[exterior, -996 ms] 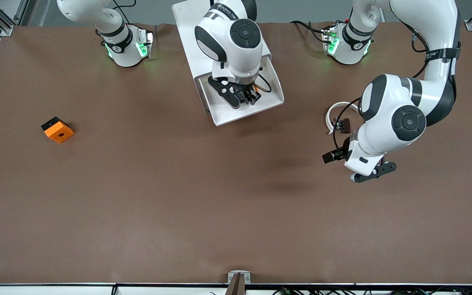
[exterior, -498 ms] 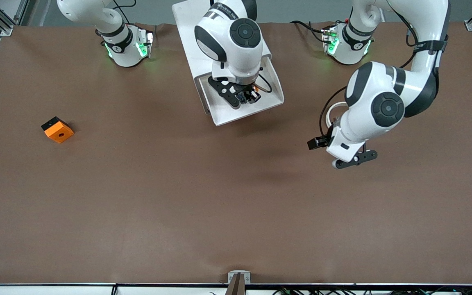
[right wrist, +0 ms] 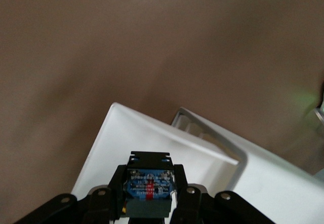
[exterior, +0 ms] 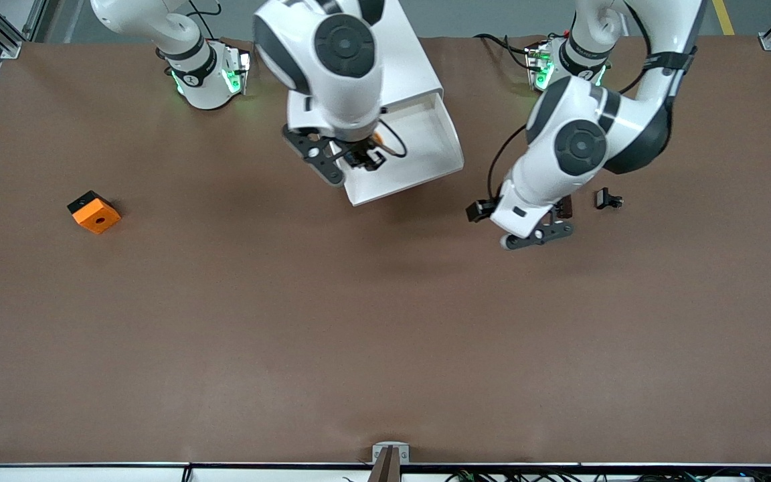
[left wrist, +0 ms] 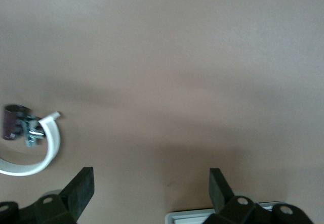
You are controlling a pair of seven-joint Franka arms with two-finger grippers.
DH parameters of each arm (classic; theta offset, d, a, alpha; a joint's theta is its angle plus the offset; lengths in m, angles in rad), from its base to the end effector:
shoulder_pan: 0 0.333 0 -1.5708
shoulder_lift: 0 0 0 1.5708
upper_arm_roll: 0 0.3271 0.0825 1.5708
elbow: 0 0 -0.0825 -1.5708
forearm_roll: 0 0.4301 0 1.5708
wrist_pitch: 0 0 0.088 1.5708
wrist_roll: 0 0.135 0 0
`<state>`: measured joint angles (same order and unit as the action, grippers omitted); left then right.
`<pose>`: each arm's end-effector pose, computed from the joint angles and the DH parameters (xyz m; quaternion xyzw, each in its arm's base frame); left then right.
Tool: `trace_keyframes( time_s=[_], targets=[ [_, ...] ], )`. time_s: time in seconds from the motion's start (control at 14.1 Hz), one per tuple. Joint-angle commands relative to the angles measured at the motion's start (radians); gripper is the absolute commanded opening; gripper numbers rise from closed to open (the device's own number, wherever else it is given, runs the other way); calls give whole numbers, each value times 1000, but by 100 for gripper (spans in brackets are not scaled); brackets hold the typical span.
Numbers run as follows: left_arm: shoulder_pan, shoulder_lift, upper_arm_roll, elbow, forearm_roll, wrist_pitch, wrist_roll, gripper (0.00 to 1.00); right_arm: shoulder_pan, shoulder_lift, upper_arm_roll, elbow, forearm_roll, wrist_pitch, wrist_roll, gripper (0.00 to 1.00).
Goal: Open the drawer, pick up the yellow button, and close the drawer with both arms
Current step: 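Carry the button away with the right gripper while the left gripper pushes drawer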
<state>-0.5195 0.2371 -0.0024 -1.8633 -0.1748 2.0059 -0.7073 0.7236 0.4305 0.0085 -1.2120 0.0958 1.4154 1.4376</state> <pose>0.5521 -0.3346 0.3439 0.9870 0.1324 -0.0832 0.0363 0.5133 0.4787 0.4967 0.9319 -0.3411 -0.0967 0.0769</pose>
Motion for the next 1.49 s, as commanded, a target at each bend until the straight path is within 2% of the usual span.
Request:
trace_keyframes(
  time_s=[0.0,0.21,0.43,0.57,0.71,0.92,1.21,1.42],
  targets=[
    [-7,31,-57,-4,6,59,-98,100,-120,-71,10,-4,4,-113,-263,18],
    [-10,76,-99,27,1,80,-181,100,-289,-128,8,-27,-10,-182,-591,18],
    [-16,99,-152,27,-3,80,-202,100,-429,-219,8,-148,-115,-152,-929,18],
    [-16,110,-185,35,-50,80,-231,100,-531,-272,8,-240,-136,-93,-1075,18],
    [-27,116,-208,35,-69,79,-233,100,-642,-297,8,-337,-140,4,-1248,19],
    [-71,125,-212,33,-83,76,-251,100,-748,-292,8,-475,-182,202,-1406,21],
    [-145,126,-212,27,-112,70,-299,100,-825,-280,8,-674,-197,515,-1485,21],
    [-195,132,-214,24,-112,66,-345,100,-868,-178,8,-724,-208,654,-1499,21]
  ],
)
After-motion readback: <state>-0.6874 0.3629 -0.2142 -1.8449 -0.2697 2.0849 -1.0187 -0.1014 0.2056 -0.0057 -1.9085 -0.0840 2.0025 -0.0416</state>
